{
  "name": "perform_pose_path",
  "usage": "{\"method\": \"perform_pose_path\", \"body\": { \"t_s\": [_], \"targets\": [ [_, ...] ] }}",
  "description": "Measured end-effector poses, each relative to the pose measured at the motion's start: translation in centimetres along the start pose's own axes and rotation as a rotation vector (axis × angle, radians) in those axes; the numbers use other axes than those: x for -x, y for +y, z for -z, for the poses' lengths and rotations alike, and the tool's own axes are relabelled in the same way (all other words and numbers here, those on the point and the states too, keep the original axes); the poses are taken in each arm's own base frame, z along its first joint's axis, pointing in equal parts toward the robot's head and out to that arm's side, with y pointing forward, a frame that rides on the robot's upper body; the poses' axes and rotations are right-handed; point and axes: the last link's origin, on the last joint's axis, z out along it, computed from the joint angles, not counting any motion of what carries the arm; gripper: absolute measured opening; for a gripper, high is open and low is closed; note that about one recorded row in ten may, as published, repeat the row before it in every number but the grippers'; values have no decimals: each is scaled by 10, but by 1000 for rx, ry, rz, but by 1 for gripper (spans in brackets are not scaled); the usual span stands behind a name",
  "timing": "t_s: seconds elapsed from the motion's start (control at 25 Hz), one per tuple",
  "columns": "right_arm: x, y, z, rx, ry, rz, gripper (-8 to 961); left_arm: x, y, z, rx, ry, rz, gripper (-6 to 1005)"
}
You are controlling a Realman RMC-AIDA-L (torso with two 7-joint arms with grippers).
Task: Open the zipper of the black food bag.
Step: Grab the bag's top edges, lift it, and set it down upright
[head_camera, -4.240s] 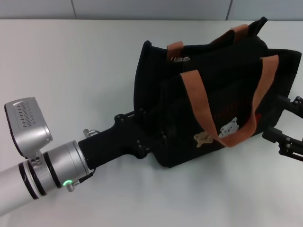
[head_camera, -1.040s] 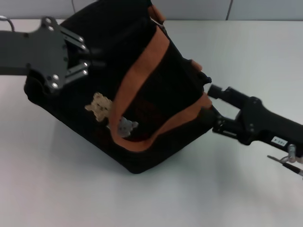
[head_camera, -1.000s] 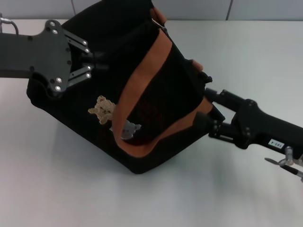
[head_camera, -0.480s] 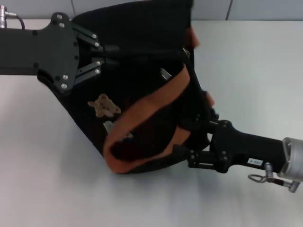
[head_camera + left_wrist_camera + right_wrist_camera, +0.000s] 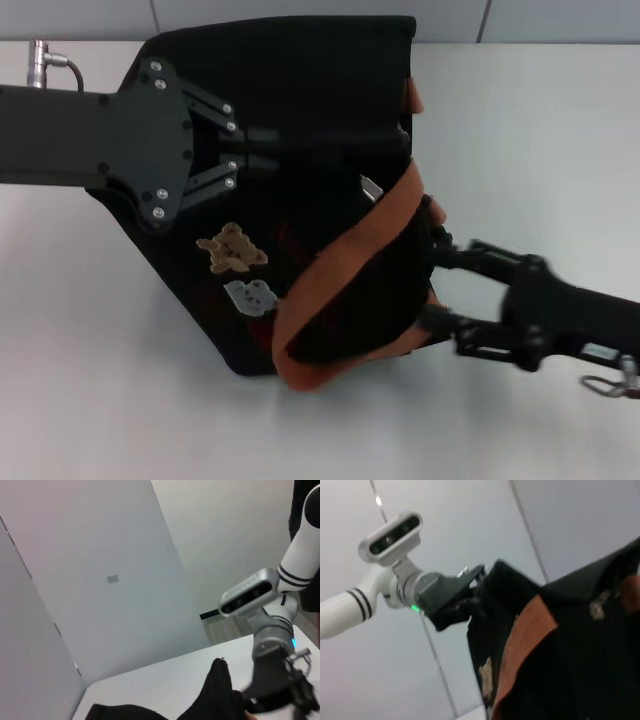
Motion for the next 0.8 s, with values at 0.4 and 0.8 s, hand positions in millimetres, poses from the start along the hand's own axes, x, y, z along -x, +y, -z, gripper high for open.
{"method": "perform_pose_path", "body": {
  "t_s": [0.4,0.8],
  "targets": [
    [27,-1,11,-27,-182,89,825,6,1,-7,24,7,14,98],
    [24,-10,-49,60,-97,62,826,6,1,-12,32,5,11,98]
  ]
}}
